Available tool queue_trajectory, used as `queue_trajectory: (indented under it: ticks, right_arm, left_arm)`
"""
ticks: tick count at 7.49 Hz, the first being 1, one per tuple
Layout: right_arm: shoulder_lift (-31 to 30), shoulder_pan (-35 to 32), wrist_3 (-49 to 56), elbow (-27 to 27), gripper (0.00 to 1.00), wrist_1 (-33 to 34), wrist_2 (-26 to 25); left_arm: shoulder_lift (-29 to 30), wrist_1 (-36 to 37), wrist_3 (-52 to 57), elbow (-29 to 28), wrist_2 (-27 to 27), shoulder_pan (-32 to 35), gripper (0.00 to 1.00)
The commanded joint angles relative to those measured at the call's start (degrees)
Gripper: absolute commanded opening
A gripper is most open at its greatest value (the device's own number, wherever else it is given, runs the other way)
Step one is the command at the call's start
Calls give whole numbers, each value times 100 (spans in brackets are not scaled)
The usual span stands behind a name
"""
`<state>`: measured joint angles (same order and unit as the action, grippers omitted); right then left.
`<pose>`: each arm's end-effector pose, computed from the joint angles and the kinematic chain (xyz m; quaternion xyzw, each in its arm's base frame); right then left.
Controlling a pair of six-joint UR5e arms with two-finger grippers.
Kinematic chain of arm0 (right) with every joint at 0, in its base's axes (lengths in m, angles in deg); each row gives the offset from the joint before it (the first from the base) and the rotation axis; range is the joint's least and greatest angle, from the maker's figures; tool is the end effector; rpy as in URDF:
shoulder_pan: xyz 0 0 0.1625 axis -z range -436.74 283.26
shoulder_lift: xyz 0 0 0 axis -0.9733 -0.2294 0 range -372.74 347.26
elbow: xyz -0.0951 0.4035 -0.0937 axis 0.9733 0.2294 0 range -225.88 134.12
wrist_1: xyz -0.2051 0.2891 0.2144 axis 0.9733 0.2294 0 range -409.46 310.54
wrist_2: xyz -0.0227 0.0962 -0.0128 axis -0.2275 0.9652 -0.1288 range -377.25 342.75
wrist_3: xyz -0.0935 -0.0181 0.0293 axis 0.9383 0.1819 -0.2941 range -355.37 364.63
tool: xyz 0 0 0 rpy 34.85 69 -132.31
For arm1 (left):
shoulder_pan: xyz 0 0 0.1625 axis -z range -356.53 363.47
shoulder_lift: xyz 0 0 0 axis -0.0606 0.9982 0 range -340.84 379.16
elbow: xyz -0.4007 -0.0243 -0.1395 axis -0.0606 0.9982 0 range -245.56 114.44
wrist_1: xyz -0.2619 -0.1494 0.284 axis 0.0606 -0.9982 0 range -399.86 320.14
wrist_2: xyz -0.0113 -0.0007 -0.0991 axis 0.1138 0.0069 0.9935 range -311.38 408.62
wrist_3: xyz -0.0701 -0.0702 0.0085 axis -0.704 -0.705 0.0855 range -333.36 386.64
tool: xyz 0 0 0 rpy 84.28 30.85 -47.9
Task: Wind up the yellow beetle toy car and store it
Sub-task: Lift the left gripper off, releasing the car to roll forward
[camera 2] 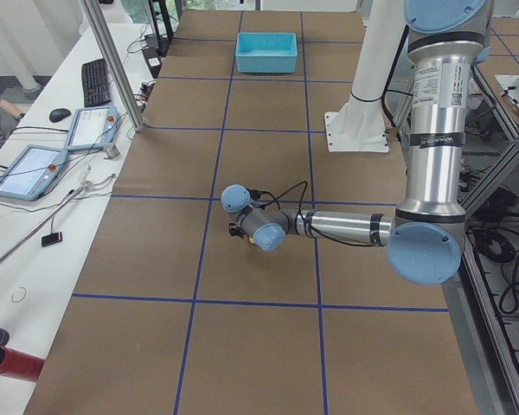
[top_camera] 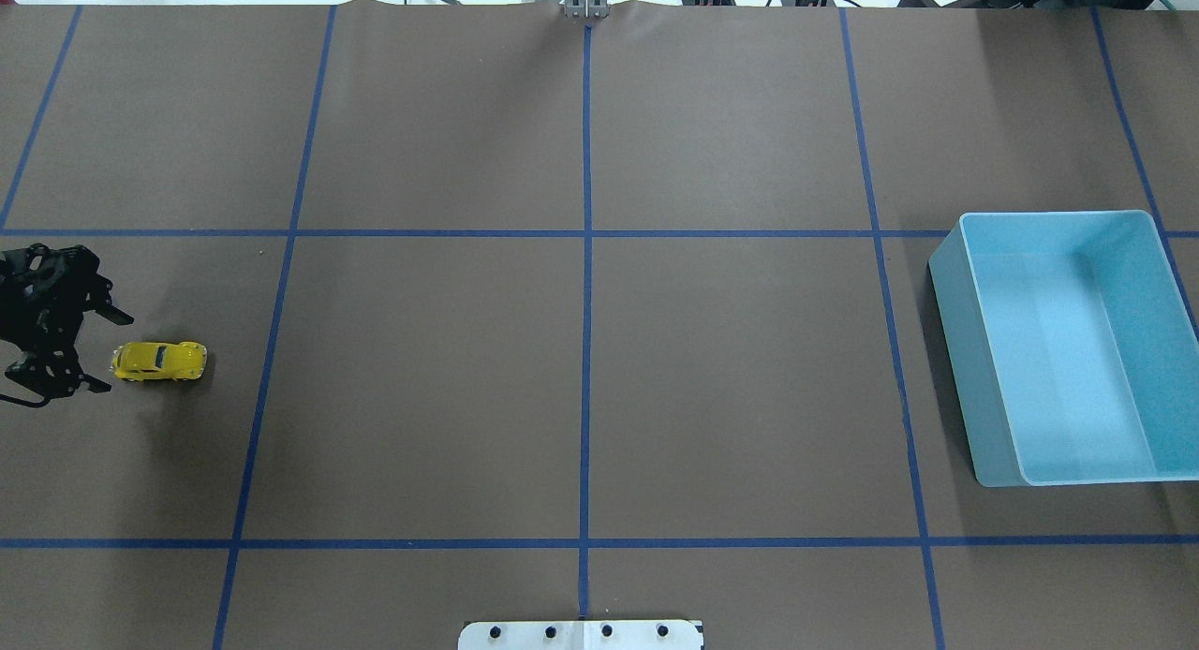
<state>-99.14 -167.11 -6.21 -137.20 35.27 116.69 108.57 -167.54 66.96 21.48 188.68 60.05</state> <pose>0.0676 -0.5278 0.6060 0.0480 -0.3786 0.0571 0.9225 0.2310 -0.4532 0.6087 0.2898 0.3877 0.6191 0.6184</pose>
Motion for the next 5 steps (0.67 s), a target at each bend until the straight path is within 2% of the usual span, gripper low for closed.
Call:
queue_trajectory:
  ticks: [1,5]
  right_arm:
    - [0,2,-6,0,100,0,0]
    - [0,2,3,0,100,0,0]
  left_arm:
    - [-21,-20,2,-12,162,169,100]
    - [23,15,-68,14,197,222,100]
